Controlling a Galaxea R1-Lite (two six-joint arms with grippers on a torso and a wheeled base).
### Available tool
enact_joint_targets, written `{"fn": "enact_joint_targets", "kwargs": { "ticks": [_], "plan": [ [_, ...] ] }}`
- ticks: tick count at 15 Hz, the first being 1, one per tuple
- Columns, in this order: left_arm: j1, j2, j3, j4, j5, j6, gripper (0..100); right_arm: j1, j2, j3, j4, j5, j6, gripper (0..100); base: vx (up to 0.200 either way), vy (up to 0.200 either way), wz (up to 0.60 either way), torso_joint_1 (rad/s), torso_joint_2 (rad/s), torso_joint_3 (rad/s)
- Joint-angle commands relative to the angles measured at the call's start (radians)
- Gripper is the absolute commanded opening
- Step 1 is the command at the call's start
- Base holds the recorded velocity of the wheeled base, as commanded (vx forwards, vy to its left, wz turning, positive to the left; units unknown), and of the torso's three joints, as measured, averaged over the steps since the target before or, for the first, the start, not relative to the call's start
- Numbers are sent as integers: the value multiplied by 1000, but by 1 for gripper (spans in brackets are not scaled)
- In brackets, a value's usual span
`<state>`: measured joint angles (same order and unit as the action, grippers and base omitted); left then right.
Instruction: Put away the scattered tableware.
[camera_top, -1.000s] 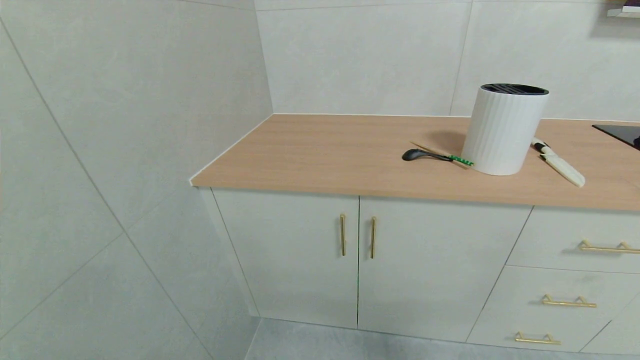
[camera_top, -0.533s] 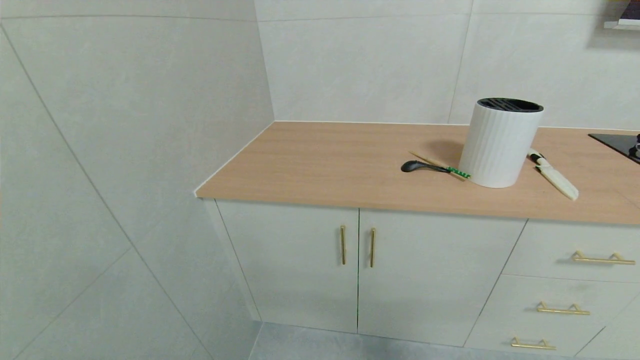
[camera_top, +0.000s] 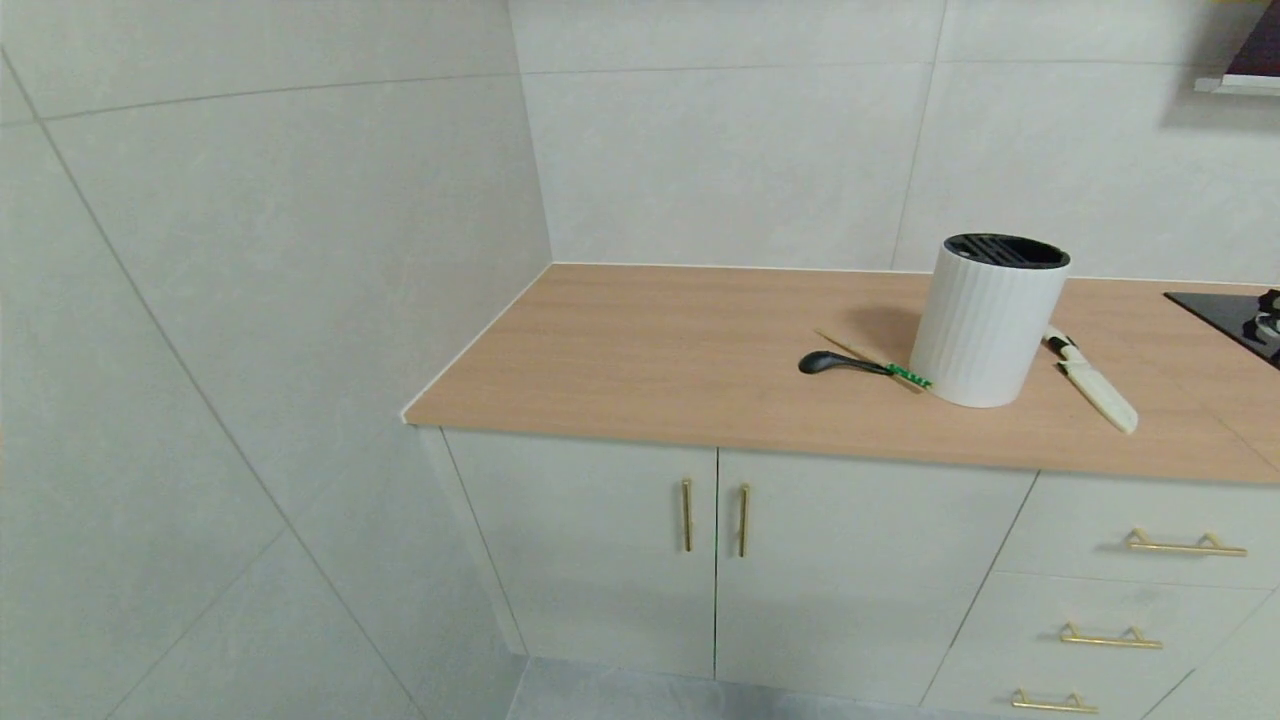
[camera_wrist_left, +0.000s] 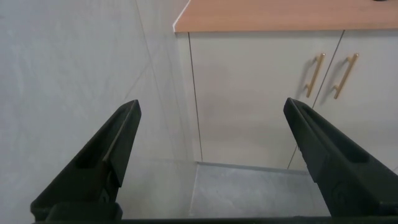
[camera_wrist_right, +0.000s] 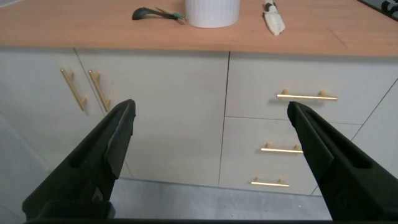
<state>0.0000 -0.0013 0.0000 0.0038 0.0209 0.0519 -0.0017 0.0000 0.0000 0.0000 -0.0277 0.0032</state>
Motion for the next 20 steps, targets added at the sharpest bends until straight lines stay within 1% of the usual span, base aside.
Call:
{"fn": "enact_joint_targets", "kwargs": {
  "ticks": [1, 8, 10, 15, 17, 18, 20],
  "plan": [
    [0, 1, 0, -1, 1, 0, 100, 0, 0, 0, 0, 0, 0, 100, 0, 0, 0, 0, 0, 0],
    [0, 1, 0, -1, 1, -1, 100, 0, 2, 0, 0, 0, 0, 100, 0, 0, 0, 0, 0, 0],
    [0, 1, 0, -1, 1, -1, 100, 0, 0, 0, 0, 0, 0, 100, 0, 0, 0, 149, -271, -137],
    [0, 1, 0, -1, 1, -3, 100, 0, 0, 0, 0, 0, 0, 100, 0, 0, 0, 245, -477, -227],
    [0, 1, 0, -1, 1, -6, 100, 0, 0, 0, 0, 0, 0, 100, 0, 0, 0, 78, -156, -71],
    [0, 1, 0, -1, 7, -20, 100, 0, 0, 0, 0, 0, 0, 100, 0, 0, 0, 32, -66, -27],
    [0, 1, 0, -1, 10, -10, 100, 0, 0, 0, 0, 0, 0, 100, 0, -200, 0, 22, -29, -7]
  ]
}}
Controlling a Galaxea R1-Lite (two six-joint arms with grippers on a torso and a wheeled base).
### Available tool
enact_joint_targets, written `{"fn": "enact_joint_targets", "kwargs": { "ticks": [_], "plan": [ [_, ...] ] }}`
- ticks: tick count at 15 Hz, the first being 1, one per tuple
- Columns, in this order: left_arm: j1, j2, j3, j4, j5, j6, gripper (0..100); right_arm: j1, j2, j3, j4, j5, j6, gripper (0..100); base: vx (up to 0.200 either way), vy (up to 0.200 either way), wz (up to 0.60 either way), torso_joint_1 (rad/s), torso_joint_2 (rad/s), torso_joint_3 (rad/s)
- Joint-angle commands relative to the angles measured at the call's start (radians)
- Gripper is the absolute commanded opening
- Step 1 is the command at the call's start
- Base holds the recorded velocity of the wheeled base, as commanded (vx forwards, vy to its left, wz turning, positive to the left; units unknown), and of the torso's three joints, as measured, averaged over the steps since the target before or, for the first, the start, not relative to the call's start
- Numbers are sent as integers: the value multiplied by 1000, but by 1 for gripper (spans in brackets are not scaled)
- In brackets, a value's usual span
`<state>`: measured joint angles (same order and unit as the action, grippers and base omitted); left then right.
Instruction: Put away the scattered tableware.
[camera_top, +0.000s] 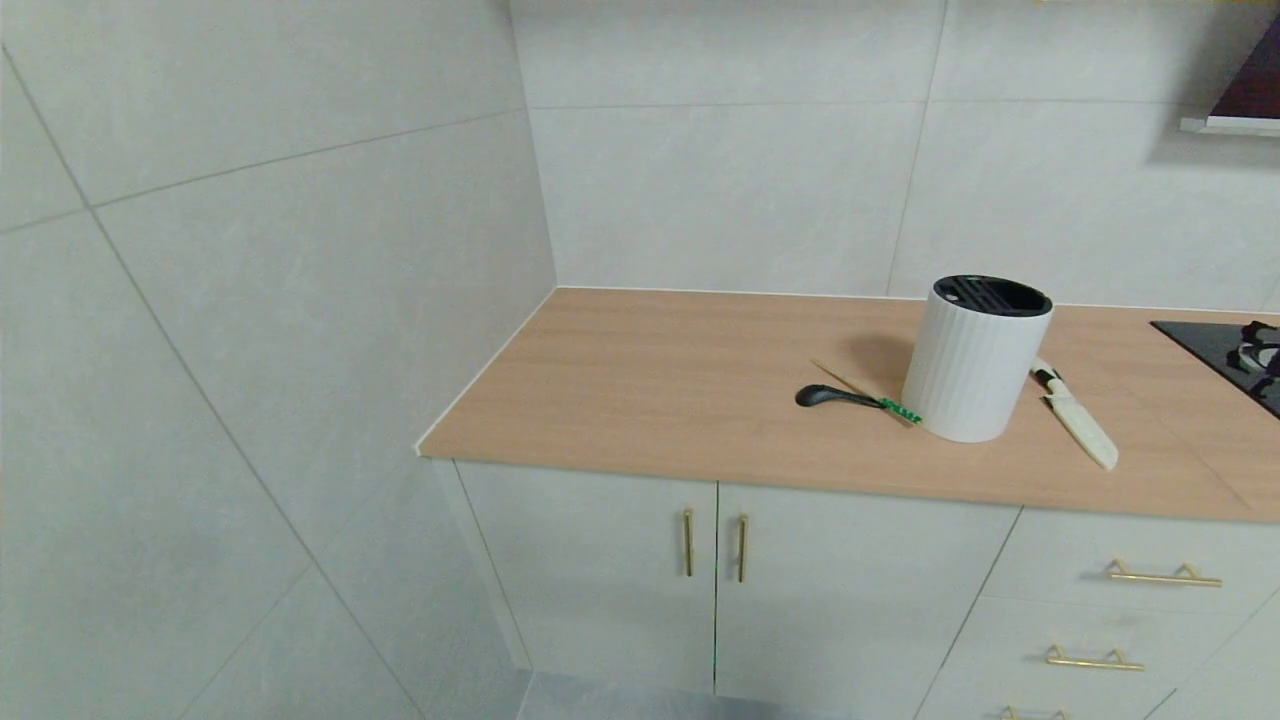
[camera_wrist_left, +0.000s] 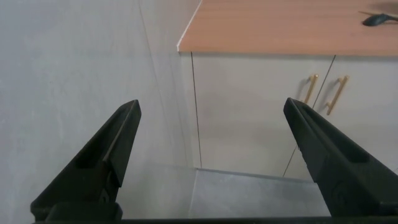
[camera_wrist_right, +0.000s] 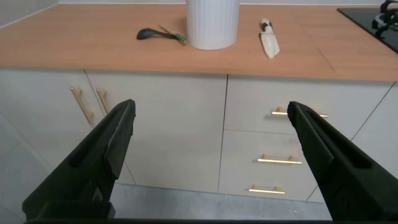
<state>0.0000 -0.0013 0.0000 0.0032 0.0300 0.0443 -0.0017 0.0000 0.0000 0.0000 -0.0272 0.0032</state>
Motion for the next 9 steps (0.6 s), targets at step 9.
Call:
{"fn": "enact_joint_targets", "kwargs": {
  "ticks": [9],
  "plan": [
    [0, 1, 0, 0, 5, -21, 100, 0, 0, 0, -2, -2, 3, 100, 0, -67, -133, 5, -2, 1]
  ]
}}
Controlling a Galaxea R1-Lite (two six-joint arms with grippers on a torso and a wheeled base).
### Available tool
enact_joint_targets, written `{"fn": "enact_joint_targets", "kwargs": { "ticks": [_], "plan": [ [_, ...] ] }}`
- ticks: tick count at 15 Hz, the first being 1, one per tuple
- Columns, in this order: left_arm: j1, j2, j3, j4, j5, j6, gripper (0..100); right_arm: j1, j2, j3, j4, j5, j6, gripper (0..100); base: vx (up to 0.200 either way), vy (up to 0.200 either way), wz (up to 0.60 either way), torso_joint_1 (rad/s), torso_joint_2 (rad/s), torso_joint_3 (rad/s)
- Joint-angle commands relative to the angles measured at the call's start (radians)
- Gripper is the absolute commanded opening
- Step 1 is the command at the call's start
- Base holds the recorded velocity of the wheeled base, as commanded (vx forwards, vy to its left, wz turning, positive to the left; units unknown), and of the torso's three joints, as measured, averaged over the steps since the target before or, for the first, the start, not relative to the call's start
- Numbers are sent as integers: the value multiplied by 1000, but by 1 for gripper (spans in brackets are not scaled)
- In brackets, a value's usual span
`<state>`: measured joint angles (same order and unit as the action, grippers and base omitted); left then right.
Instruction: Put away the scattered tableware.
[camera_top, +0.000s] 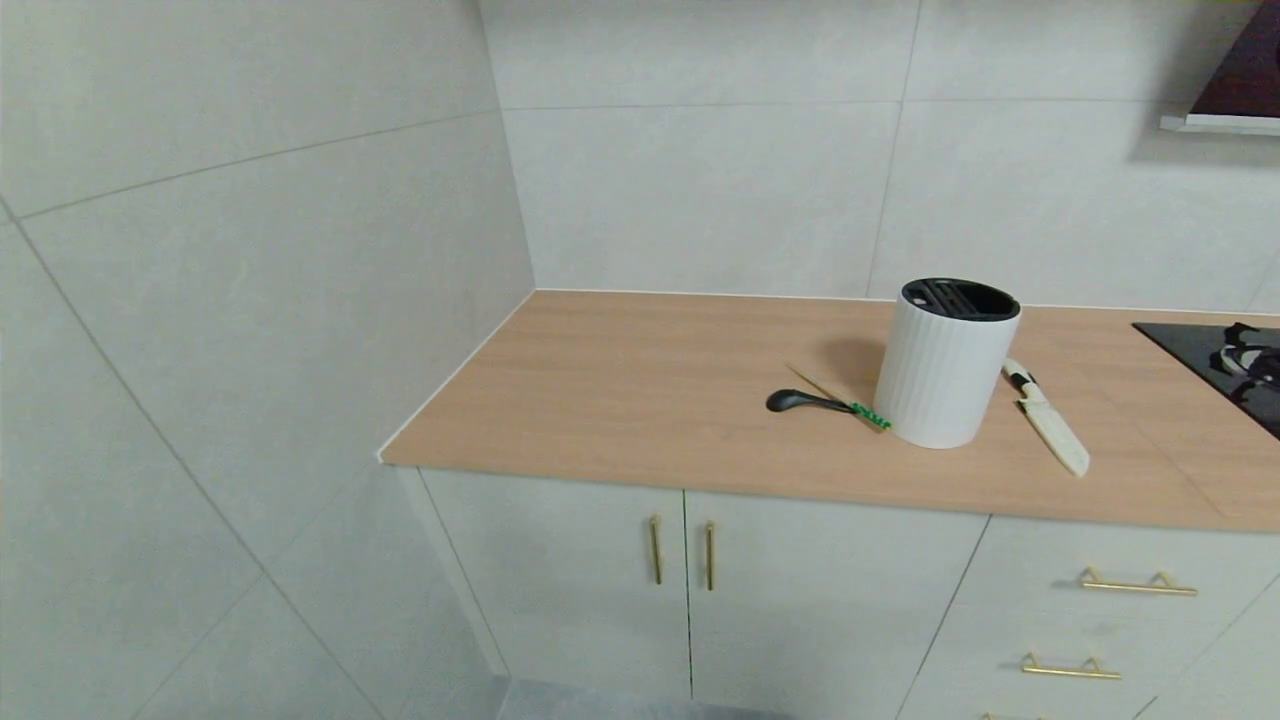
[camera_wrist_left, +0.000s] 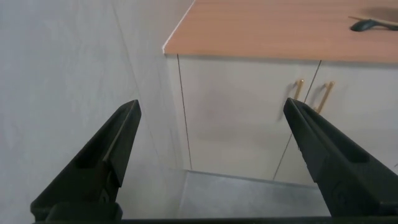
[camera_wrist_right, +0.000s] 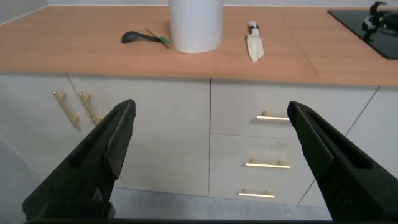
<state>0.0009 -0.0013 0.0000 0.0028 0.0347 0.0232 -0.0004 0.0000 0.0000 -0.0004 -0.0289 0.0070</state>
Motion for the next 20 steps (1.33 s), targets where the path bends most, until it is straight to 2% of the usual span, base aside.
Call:
{"fn": "enact_joint_targets", "kwargs": {
  "ticks": [1, 4, 7, 19, 20],
  "plan": [
    [-1, 1, 0, 0, 1, 0, 100, -1, 0, 0, -1, 0, -1, 100, 0, 0, 0, 0, 0, 0],
    [-1, 1, 0, 0, 1, 0, 100, -1, 0, 0, -1, 0, -1, 100, 0, 0, 0, 0, 0, 0],
    [-1, 1, 0, 0, 1, 1, 100, -1, 0, 0, -1, 0, -1, 100, 200, 0, 0, -4, -4, 4],
    [-1, 1, 0, -1, 2, -9, 100, -1, 0, 0, -1, 1, -1, 100, 0, 0, 0, 0, 0, 0],
    [-1, 1, 0, -1, 2, -9, 100, -1, 0, 0, -1, 1, -1, 100, 0, 0, -600, 2, 2, 2]
  ]
}}
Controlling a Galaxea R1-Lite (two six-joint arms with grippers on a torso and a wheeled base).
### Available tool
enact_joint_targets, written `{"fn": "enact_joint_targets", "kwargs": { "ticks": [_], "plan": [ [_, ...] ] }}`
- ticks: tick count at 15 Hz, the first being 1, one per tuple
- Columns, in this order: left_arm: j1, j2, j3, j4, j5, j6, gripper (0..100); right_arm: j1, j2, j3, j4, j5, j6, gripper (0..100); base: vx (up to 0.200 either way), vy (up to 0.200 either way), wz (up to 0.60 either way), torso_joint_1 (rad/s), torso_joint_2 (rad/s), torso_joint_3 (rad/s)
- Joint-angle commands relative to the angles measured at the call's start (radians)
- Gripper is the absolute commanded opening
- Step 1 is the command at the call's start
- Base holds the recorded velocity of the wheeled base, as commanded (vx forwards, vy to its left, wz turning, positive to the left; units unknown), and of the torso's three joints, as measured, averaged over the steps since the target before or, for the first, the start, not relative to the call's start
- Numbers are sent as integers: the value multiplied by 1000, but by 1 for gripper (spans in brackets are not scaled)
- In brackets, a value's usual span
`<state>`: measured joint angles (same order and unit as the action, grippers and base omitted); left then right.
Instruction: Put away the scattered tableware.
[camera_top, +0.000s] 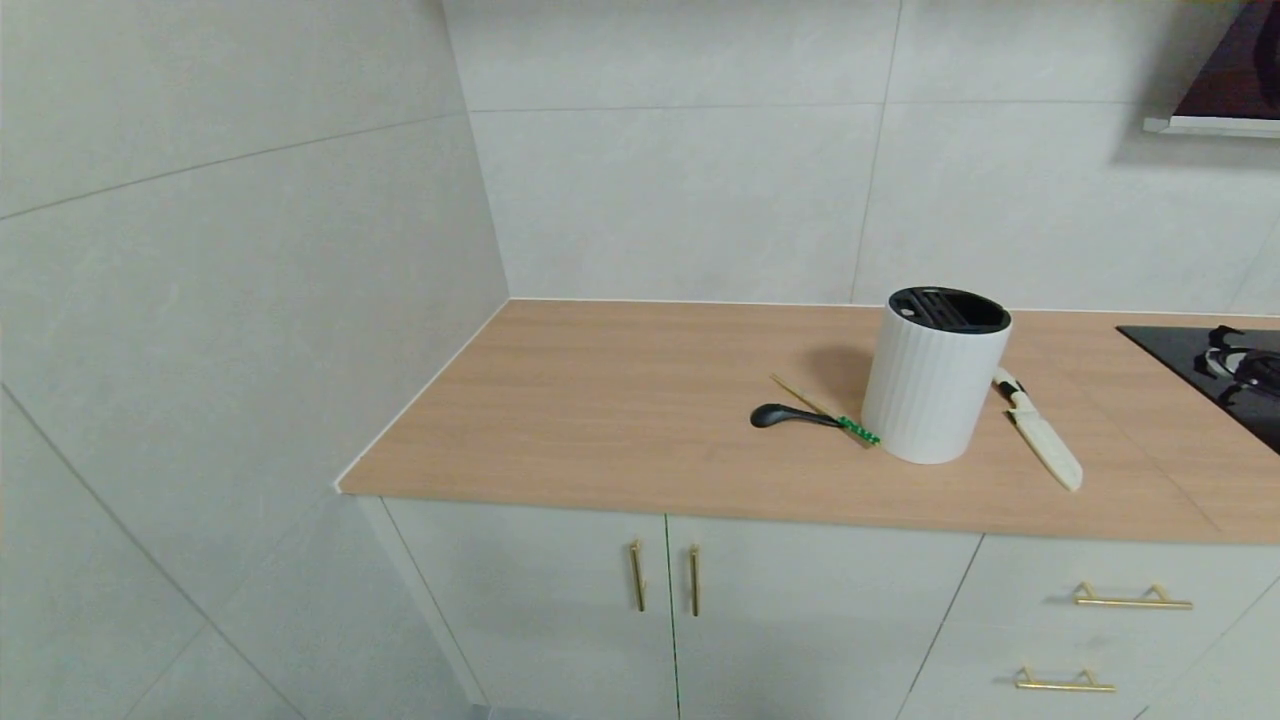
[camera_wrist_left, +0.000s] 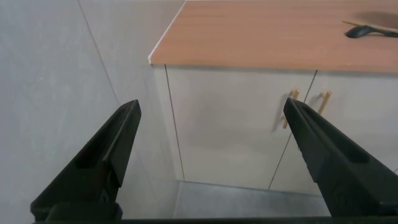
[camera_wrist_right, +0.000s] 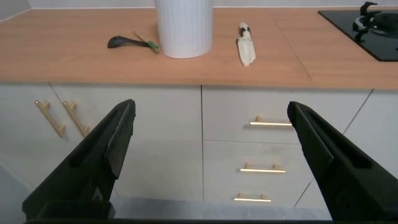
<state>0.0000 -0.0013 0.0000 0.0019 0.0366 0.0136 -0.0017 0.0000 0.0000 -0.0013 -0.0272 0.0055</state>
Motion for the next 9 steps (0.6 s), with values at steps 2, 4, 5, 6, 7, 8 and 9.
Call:
{"fn": "enact_joint_targets", "kwargs": {
  "ticks": [2, 4, 5, 6, 7, 8, 9],
  "plan": [
    [0, 1, 0, 0, 0, 0, 100, 0, 0, 0, 0, 0, 1, 100, 0, 0, -600, -5, 7, 5],
    [0, 1, 0, 0, 0, -1, 100, 0, 0, 0, 0, 0, 1, 100, 0, 0, -600, 7, 0, 2],
    [0, 1, 0, 0, 2, -3, 100, 0, 0, 0, 0, 0, 2, 100, 0, 0, -600, 2, 2, 2],
    [0, 1, 0, 0, 3, -11, 100, 0, 0, 0, 0, 0, 2, 100, 0, 0, -600, -2, 2, 7],
    [0, 1, 0, -2, 11, -21, 100, 0, 0, 0, 0, 0, 2, 100, 0, 0, -600, 2, 7, 2],
    [0, 1, 0, -2, 17, -29, 100, 0, 0, 0, 0, 0, 2, 100, 0, 0, -600, -2, 7, -2],
    [0, 1, 0, -3, 19, -34, 100, 0, 0, 0, 0, 0, 2, 100, 0, 0, 0, 0, 0, 0]
  ]
}}
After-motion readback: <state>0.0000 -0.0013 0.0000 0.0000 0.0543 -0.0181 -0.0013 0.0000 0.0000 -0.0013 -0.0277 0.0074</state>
